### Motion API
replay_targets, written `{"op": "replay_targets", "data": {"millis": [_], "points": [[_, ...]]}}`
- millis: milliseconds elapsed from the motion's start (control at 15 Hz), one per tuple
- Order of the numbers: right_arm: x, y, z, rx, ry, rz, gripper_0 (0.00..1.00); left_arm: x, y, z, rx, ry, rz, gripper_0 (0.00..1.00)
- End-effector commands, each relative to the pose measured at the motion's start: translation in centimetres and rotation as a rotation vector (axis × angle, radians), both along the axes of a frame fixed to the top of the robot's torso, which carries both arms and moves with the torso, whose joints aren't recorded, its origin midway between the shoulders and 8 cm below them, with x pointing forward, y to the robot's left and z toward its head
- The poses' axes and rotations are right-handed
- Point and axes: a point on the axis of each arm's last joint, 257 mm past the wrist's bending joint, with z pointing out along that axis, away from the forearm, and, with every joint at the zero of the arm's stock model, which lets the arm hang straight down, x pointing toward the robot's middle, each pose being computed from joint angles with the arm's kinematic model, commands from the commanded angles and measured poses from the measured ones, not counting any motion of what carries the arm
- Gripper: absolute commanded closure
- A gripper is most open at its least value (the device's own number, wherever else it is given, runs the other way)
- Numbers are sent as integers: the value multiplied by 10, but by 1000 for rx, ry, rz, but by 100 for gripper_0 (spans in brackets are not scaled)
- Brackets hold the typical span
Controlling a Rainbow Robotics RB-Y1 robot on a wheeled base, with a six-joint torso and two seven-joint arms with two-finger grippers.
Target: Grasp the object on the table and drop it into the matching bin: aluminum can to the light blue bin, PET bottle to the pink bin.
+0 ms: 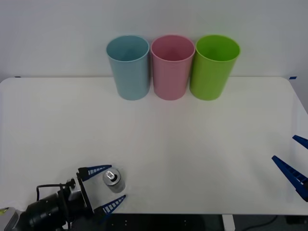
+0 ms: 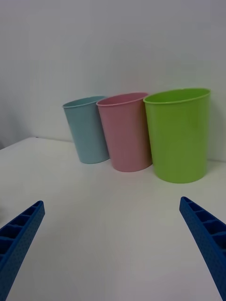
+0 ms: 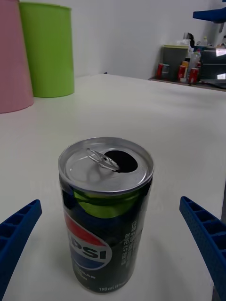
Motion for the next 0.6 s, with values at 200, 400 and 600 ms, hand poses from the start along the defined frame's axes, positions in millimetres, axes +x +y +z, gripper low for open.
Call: {"op": "replay_targets", "data": {"millis": [200, 400, 600], "points": [[0, 0, 0, 0, 0, 0, 0, 4, -11, -3, -3, -8, -16, 0], [0, 0, 0, 0, 0, 0, 0, 4, -16, -2, -10, -13, -16, 0], [0, 0, 0, 0, 0, 0, 0, 4, -18, -2, -12, -13, -17, 0]]}}
